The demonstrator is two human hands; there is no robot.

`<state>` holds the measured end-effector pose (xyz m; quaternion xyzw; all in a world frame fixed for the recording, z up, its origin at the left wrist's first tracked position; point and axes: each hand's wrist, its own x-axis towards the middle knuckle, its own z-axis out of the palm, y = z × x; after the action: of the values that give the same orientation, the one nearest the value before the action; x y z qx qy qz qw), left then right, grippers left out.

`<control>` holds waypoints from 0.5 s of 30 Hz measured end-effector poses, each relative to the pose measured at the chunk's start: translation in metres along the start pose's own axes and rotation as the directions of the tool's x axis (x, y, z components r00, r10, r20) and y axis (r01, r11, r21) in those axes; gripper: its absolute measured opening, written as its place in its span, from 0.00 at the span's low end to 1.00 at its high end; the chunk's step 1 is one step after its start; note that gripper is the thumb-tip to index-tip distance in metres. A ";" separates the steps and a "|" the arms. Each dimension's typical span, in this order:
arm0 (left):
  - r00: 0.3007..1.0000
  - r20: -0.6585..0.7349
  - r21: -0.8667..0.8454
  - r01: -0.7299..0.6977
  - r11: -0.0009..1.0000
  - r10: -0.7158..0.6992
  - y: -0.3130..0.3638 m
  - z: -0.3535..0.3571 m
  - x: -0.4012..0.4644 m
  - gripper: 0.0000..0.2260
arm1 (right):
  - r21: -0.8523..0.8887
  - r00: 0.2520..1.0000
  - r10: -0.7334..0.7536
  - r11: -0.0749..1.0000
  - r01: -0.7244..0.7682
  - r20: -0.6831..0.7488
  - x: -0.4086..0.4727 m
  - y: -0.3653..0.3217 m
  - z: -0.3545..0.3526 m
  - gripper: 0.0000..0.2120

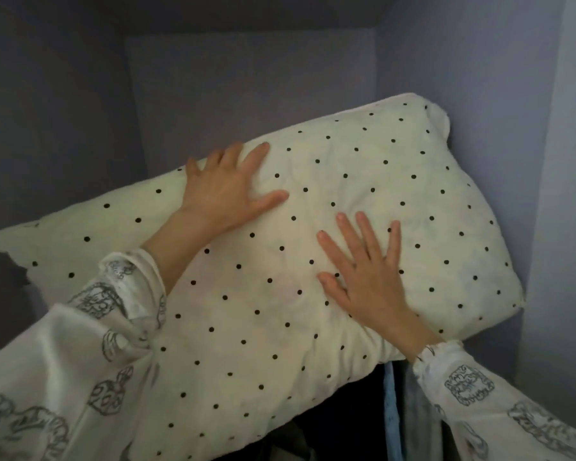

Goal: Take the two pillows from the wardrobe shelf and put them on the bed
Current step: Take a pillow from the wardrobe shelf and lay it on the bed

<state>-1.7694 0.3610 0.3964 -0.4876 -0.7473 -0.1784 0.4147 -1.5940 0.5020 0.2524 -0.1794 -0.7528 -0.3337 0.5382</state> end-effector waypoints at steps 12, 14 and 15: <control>0.863 -0.084 -0.287 0.458 0.841 -0.498 0.004 0.061 -0.142 0.36 | 0.028 0.865 -0.502 0.865 0.501 0.016 0.013 0.014 0.000 0.28; 0.830 -0.067 -0.340 0.503 0.794 -0.554 0.008 0.066 -0.157 0.35 | 0.048 0.819 -0.573 0.819 0.572 0.032 0.025 0.017 -0.001 0.28; 0.816 -0.061 -0.360 0.520 0.775 -0.575 0.010 0.069 -0.165 0.35 | 0.058 0.791 -0.609 0.793 0.606 0.057 0.032 0.019 -0.001 0.28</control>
<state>-1.7612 0.3163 0.2235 -0.2932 -0.7792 -0.4531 0.3188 -1.5929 0.5117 0.2884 0.0696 -0.7955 -0.4685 0.3781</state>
